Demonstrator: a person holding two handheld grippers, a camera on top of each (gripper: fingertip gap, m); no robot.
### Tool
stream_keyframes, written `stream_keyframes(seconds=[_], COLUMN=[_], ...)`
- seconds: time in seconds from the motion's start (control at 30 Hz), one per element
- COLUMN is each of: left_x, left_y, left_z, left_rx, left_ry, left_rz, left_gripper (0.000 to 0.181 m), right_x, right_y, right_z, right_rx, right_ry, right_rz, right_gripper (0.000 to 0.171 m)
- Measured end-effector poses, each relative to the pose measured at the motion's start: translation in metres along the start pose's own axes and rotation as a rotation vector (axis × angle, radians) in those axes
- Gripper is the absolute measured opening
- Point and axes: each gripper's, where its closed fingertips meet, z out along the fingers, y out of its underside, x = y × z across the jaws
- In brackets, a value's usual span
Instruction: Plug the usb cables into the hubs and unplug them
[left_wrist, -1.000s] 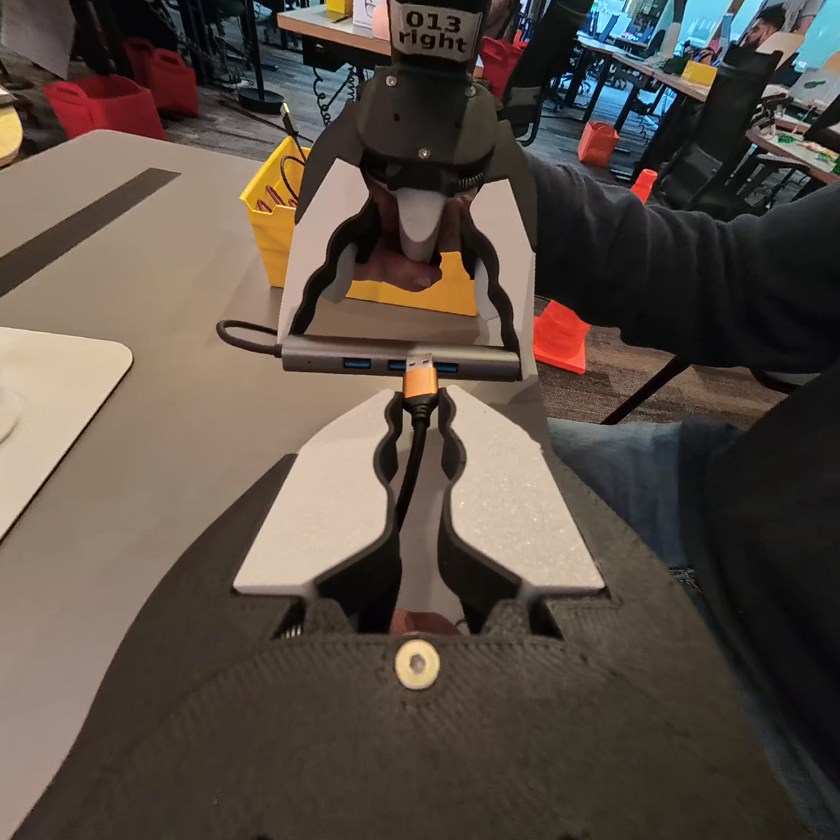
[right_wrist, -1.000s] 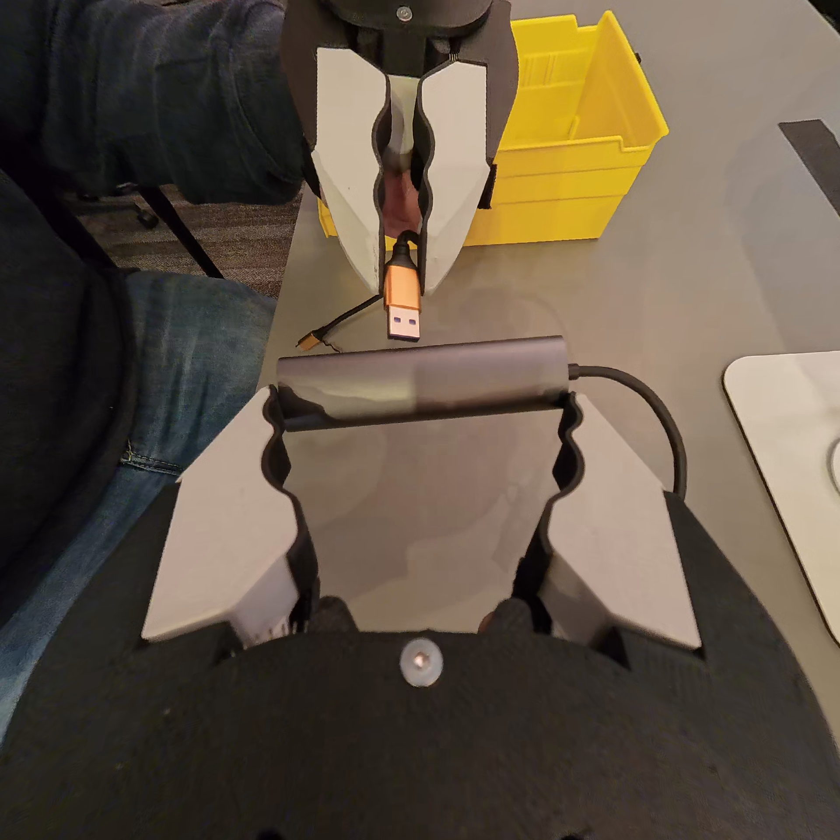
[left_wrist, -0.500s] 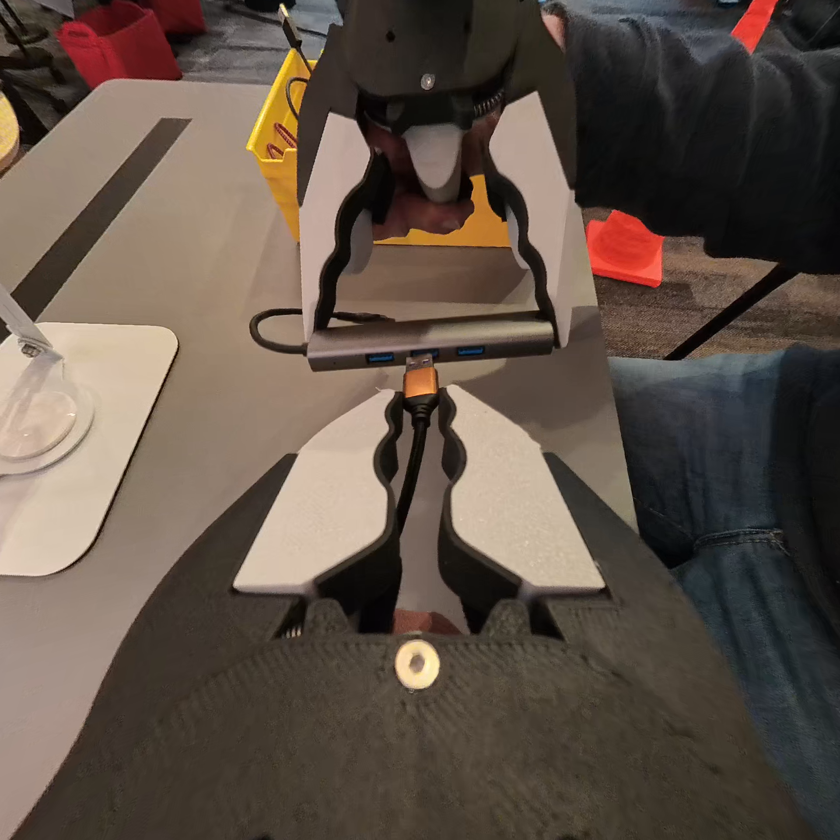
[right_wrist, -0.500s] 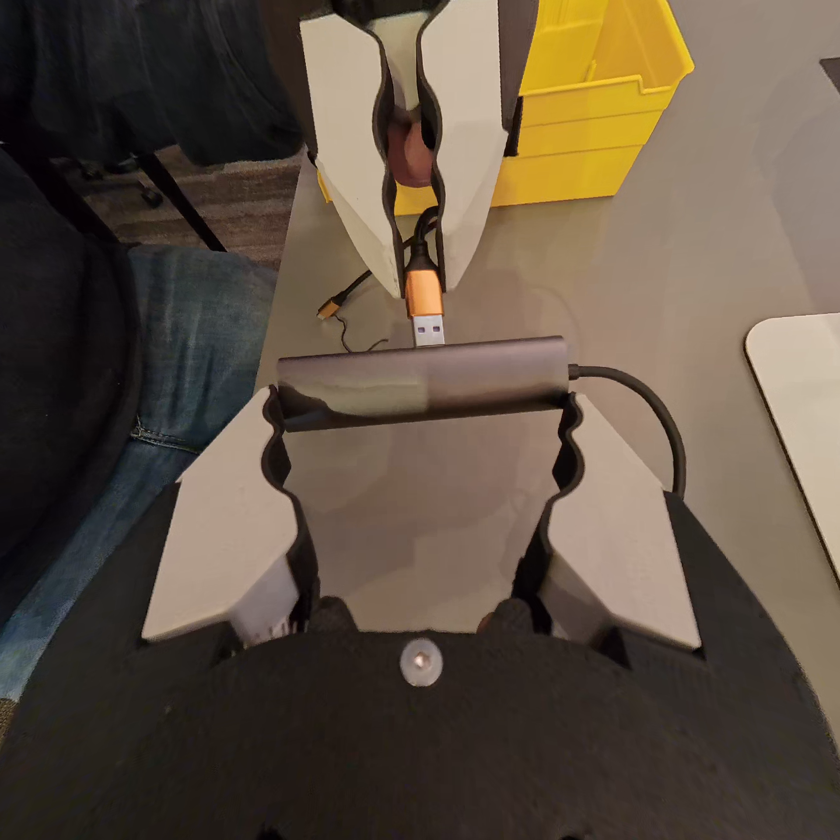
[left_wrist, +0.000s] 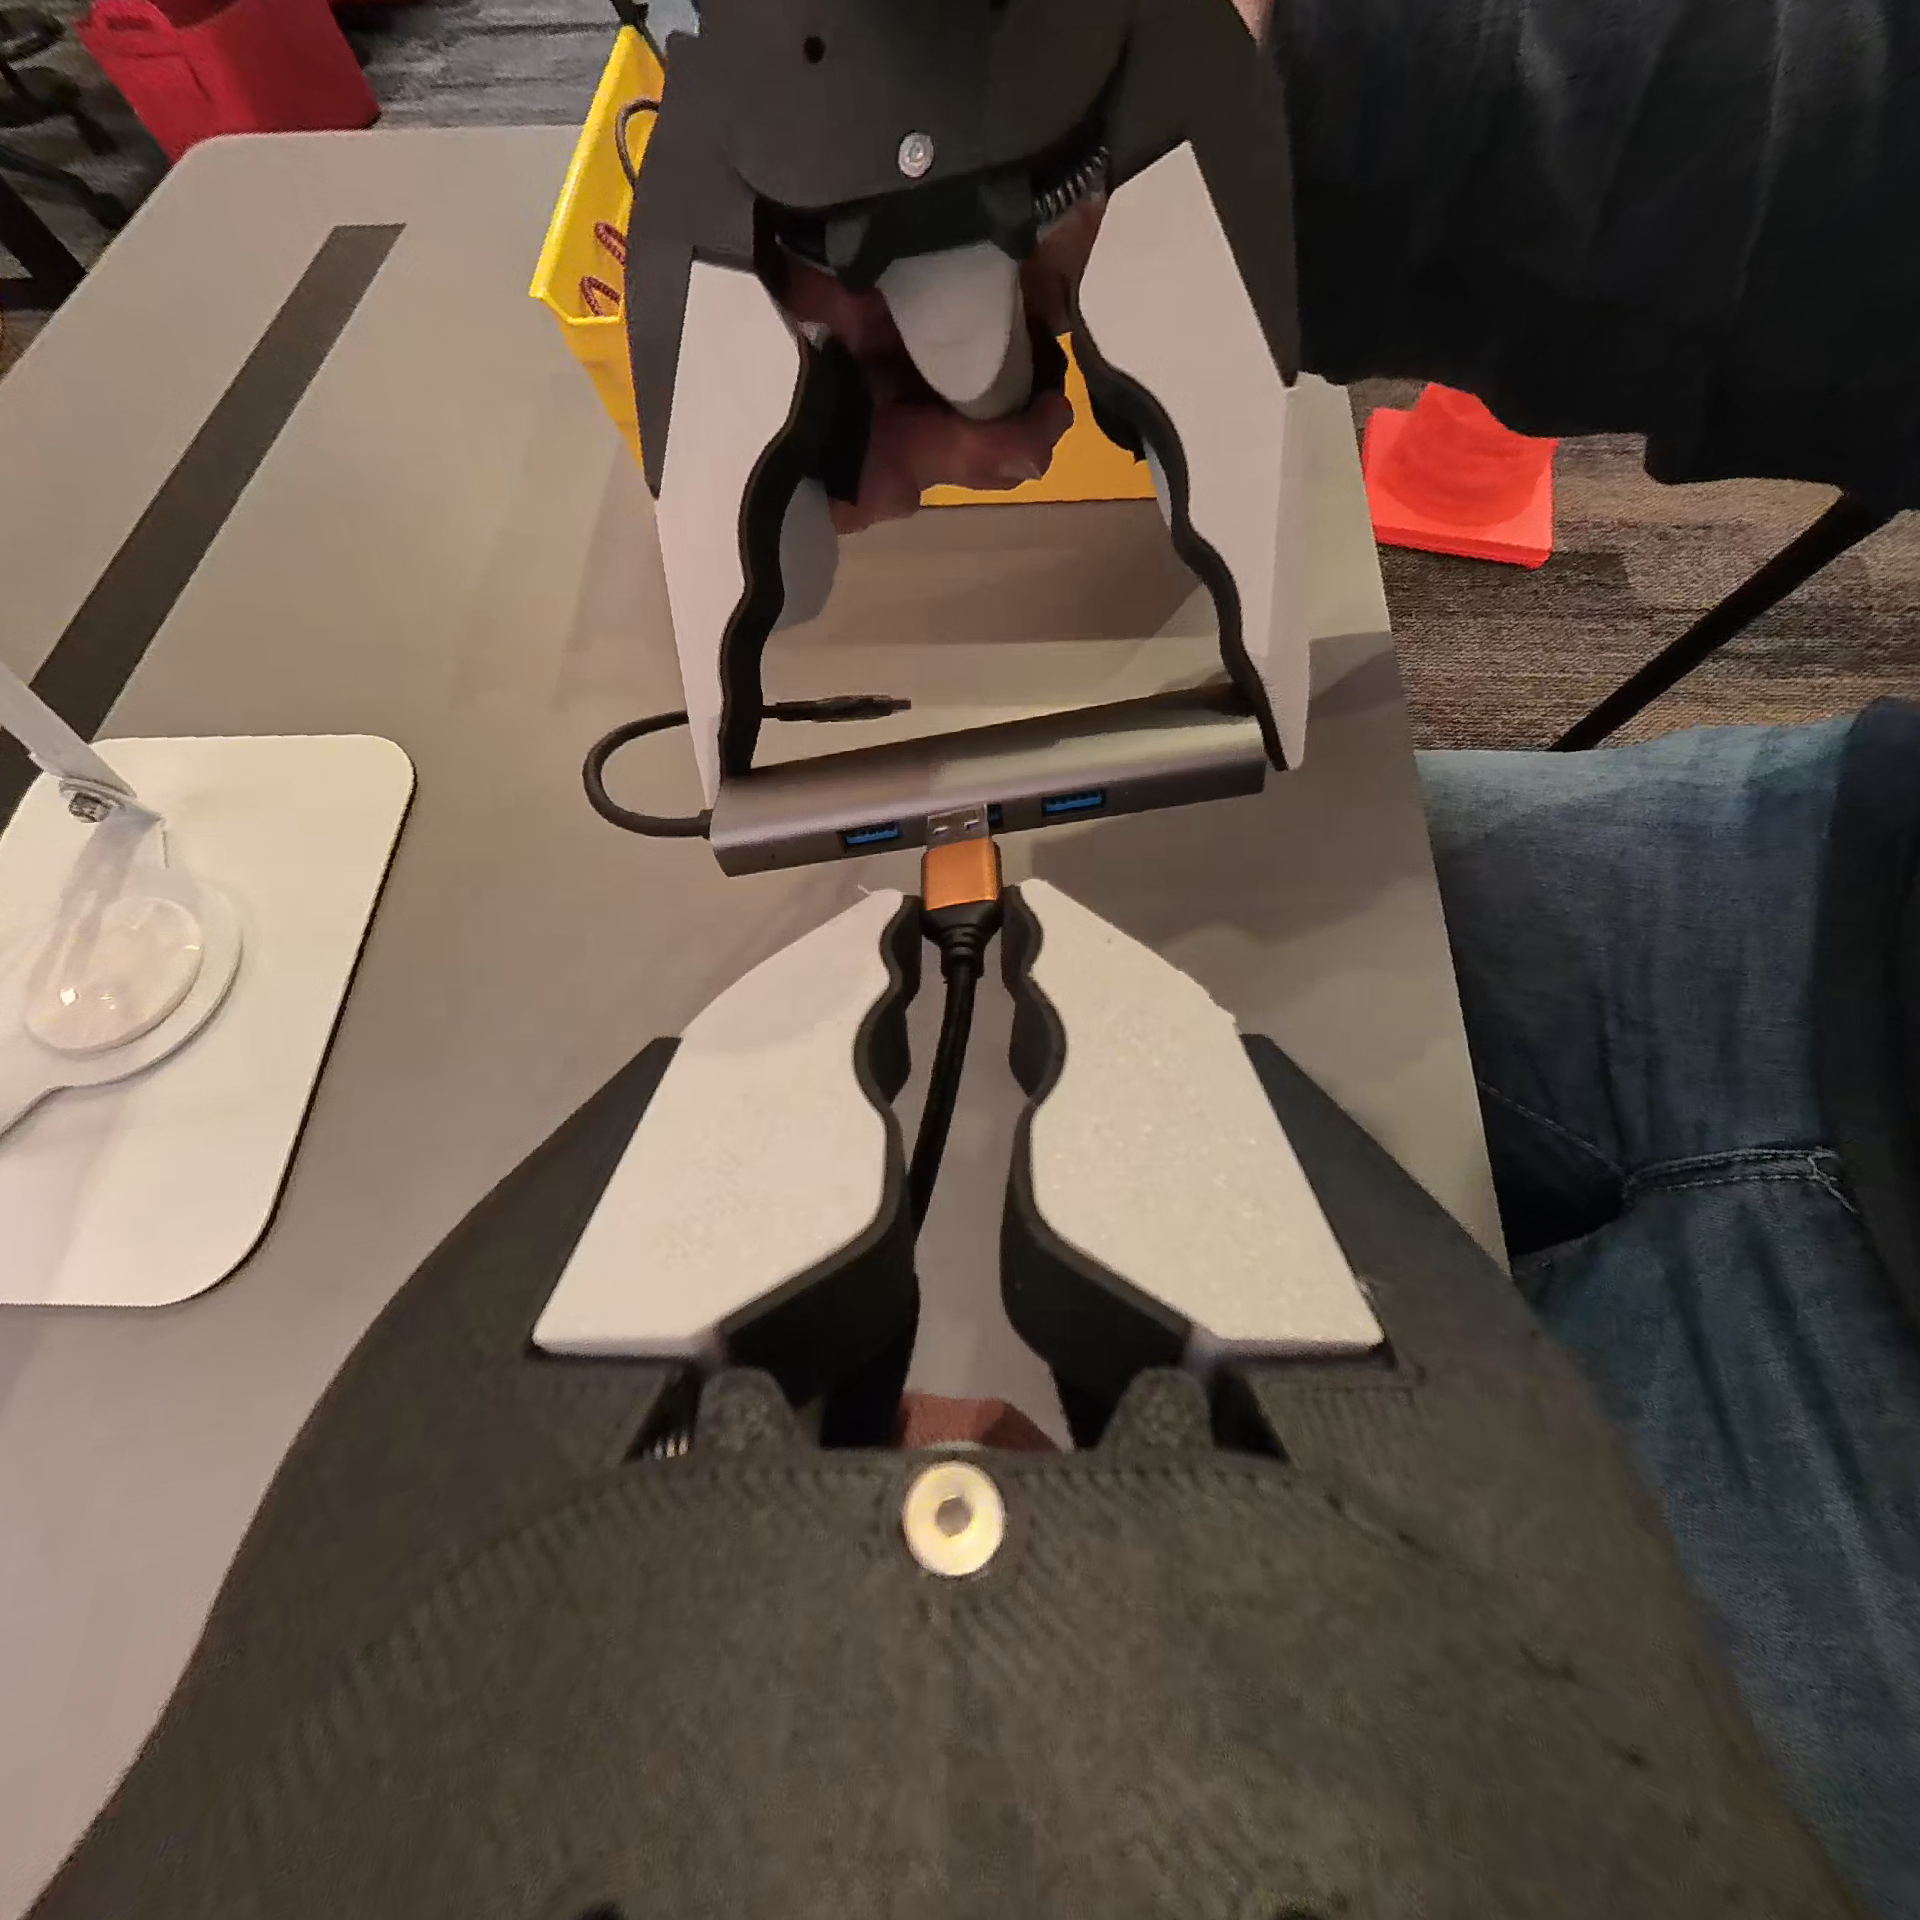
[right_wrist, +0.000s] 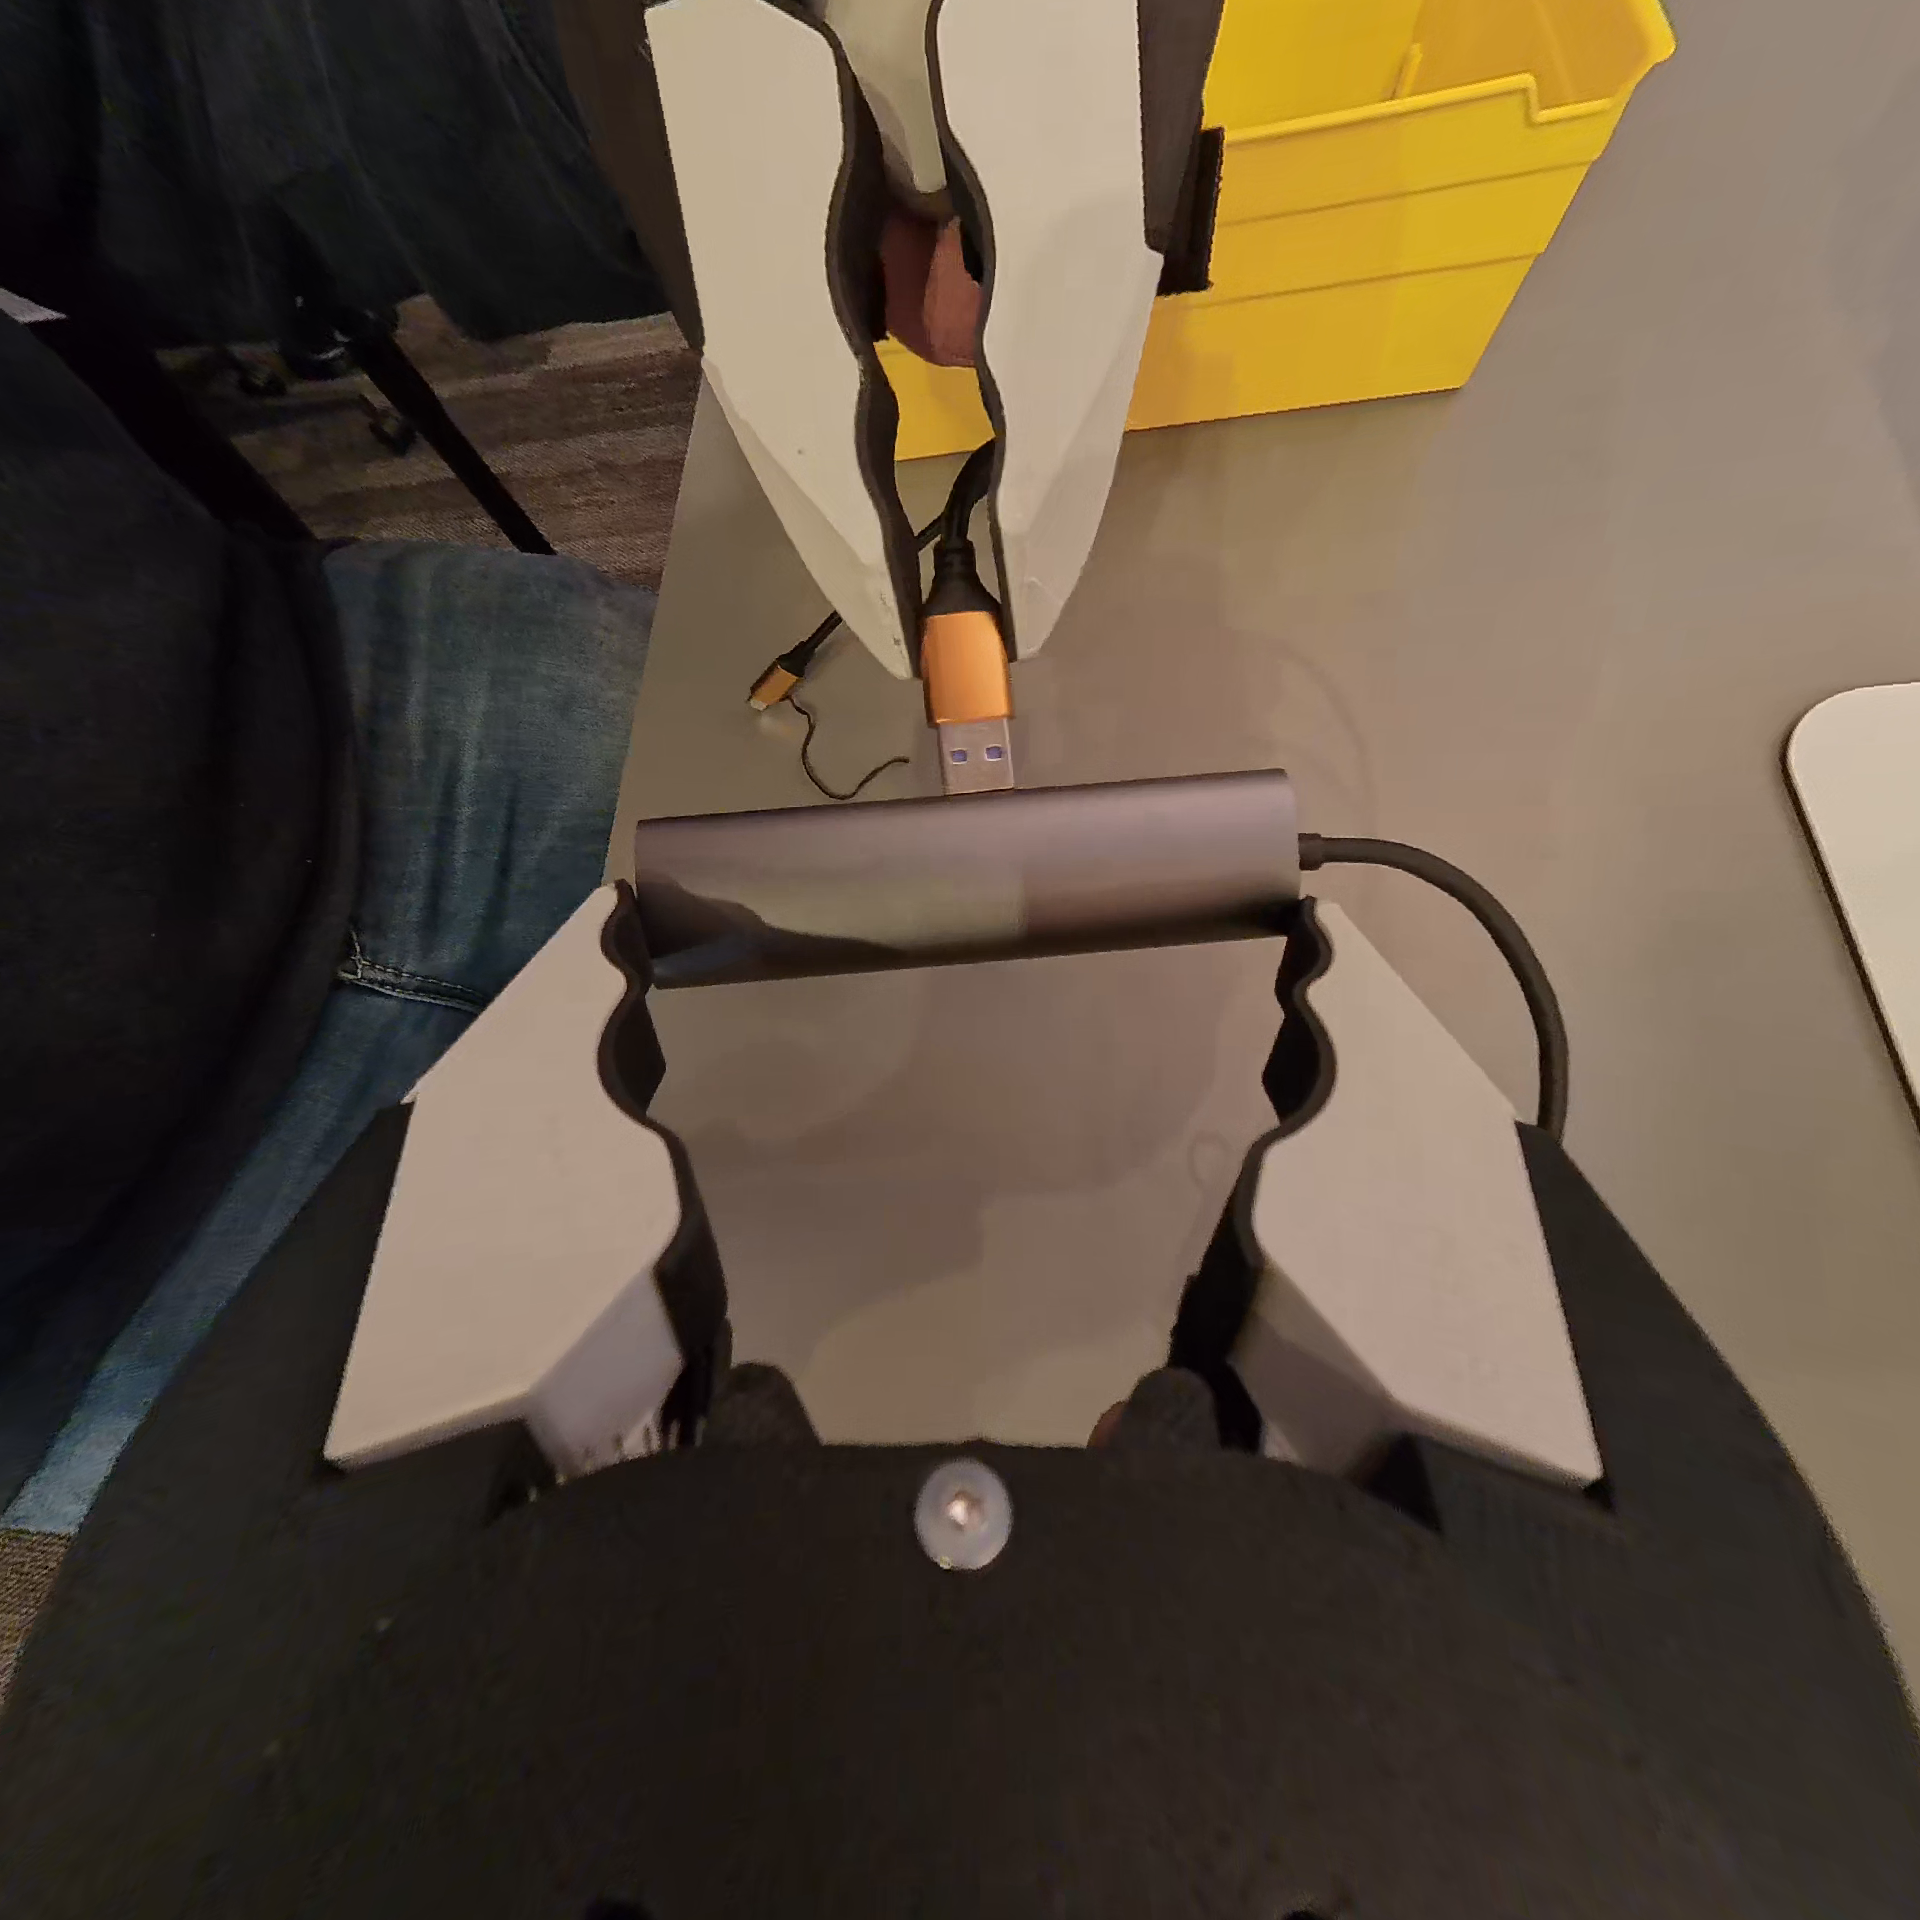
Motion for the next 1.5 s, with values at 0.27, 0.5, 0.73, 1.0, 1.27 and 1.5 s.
stream_keyframes(seconds=[0.27,0.5,0.73,1.0,1.27,1.5], left_x=[0.003,0.004,0.006,0.004,0.006,0.007], left_y=[0.000,-0.004,-0.007,-0.021,-0.030,-0.038], left_z=[0.002,0.001,0.004,-0.001,-0.004,-0.007], left_rx=[-0.027,0.014,0.068,0.177,0.234,0.274], left_ry=[-0.008,0.001,-0.018,-0.028,-0.044,-0.044], left_rz=[0.029,0.011,0.011,-0.019,-0.019,-0.033], left_gripper=[0.014,0.014,0.014,0.014,0.014,0.014], right_x=[-0.002,-0.003,-0.005,-0.006,-0.009,-0.011], right_y=[-0.003,-0.012,-0.024,-0.030,-0.036,-0.037], right_z=[-0.002,-0.008,-0.019,-0.028,-0.036,-0.037], right_rx=[0.031,0.090,0.242,0.391,0.526,0.550], right_ry=[-0.019,-0.022,-0.038,-0.034,-0.030,-0.012], right_rz=[0.003,-0.001,0.007,0.004,0.006,-0.026], right_gripper=[0.118,0.118,0.118,0.118,0.118,0.118])
